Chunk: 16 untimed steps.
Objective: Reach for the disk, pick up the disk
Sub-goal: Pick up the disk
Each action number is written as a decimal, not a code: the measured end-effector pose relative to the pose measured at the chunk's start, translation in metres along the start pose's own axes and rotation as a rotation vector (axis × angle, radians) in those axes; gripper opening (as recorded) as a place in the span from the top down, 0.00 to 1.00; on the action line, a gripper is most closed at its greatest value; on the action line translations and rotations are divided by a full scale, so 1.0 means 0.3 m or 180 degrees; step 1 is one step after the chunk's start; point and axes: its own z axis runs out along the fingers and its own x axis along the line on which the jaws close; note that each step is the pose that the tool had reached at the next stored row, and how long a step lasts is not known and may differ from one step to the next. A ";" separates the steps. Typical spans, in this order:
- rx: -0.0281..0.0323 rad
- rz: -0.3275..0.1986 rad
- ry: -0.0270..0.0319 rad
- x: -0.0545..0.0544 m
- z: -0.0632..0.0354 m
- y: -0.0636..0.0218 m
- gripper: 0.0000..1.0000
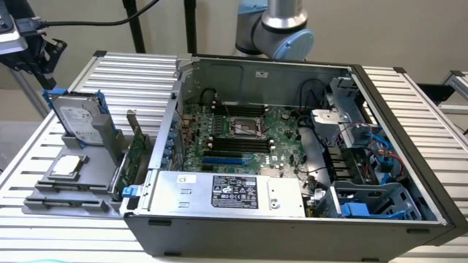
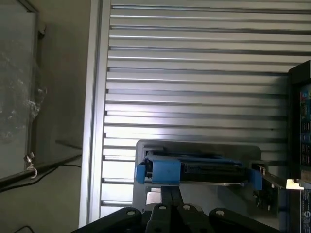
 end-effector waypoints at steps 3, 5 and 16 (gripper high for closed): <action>0.0000 -0.0002 0.0000 0.000 0.002 0.027 0.89; 0.0001 -0.0002 0.0000 -0.001 0.002 0.033 0.89; 0.0002 -0.0304 0.0017 -0.001 0.003 0.040 0.89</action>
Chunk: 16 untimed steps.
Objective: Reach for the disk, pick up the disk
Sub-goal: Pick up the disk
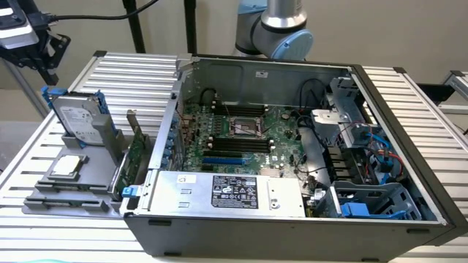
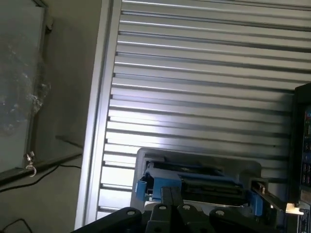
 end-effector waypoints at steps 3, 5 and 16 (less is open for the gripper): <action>0.0000 -0.0173 0.0010 0.000 0.000 0.000 0.89; 0.0000 -0.0287 0.0017 0.000 0.000 0.000 0.89; 0.0000 -0.0923 0.0054 0.000 0.000 0.000 0.89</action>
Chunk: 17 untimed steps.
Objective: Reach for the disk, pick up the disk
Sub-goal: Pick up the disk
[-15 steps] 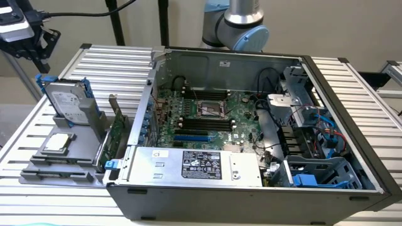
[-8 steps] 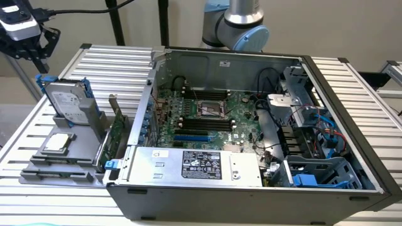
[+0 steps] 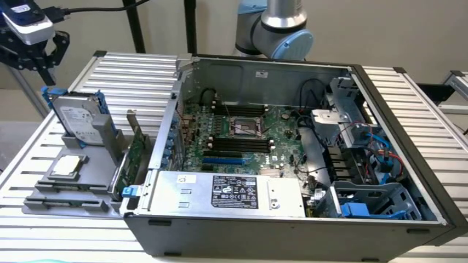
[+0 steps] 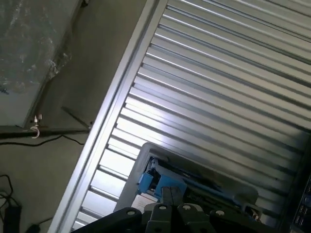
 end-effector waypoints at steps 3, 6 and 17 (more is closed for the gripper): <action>0.0000 -0.0175 0.0010 0.000 0.000 0.000 0.89; 0.0000 -0.0348 0.0020 0.000 0.000 0.000 0.89; 0.0000 -0.0985 0.0058 0.000 0.000 0.000 0.89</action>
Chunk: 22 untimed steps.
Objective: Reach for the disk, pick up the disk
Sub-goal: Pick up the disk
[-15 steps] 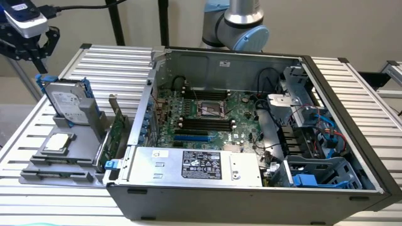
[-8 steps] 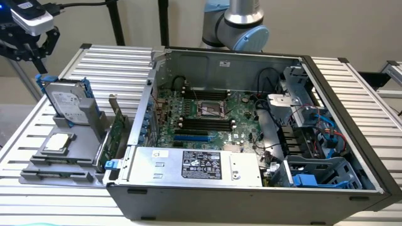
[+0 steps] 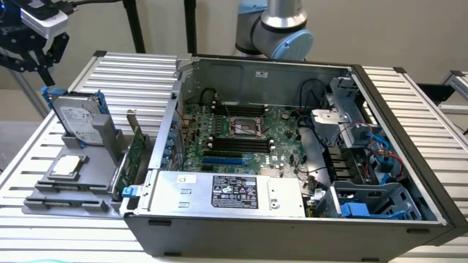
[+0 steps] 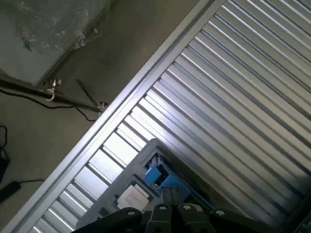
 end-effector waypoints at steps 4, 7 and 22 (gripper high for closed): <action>0.0000 -0.0229 0.0013 0.000 0.000 0.000 0.89; 0.0000 -0.0405 0.0024 0.000 0.000 0.000 0.89; 0.0001 -0.1195 0.0069 0.000 -0.014 0.001 0.89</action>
